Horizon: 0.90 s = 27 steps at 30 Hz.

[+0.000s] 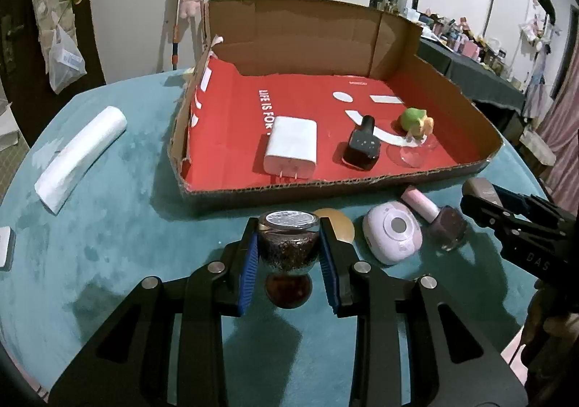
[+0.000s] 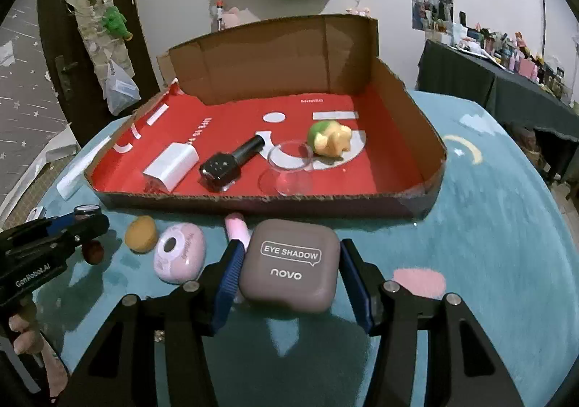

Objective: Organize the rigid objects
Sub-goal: 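Carry the jar and compact into the red-lined box and open both tools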

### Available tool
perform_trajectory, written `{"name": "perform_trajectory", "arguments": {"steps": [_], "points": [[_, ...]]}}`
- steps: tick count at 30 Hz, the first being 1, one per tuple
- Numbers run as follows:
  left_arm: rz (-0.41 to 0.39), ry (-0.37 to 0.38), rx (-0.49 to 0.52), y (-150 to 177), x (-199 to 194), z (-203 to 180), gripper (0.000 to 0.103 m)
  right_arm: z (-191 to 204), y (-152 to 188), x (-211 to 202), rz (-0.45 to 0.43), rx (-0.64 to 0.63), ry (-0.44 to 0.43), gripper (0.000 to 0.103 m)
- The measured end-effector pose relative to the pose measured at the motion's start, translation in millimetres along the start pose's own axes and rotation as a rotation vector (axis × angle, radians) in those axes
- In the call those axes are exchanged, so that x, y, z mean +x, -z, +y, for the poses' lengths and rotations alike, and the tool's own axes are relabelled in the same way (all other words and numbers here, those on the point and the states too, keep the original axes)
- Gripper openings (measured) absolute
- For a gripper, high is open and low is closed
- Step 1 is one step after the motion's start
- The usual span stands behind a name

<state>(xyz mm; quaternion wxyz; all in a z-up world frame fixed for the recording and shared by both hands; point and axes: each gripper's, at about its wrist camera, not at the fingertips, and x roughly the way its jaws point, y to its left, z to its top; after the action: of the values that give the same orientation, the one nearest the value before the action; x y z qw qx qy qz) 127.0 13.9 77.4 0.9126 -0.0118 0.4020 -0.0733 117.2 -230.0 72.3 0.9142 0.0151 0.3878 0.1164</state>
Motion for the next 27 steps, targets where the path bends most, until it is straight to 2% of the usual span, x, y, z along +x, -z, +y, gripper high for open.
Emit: {"name": "perform_trajectory", "arguments": {"steps": [7, 10, 14, 18, 27], "points": [[-0.020, 0.030, 0.010, -21, -7, -4, 0.029, 2, -25, -7, -0.034, -0.016, -0.036, 0.057], [-0.005, 0.075, 0.036, -43, -1, -9, 0.029, 3, -47, -4, -0.049, -0.034, -0.066, 0.057], [0.012, 0.084, 0.095, -75, 12, -19, 0.029, -1, -82, 10, -0.060, -0.044, -0.105, 0.057], [0.049, 0.103, 0.136, -102, 32, -27, 0.029, -7, -111, 41, -0.014, -0.063, -0.114, 0.057], [0.159, 0.101, 0.211, -140, 88, -40, 0.029, -22, -142, 106, 0.126, -0.080, -0.087, 0.057]]}}
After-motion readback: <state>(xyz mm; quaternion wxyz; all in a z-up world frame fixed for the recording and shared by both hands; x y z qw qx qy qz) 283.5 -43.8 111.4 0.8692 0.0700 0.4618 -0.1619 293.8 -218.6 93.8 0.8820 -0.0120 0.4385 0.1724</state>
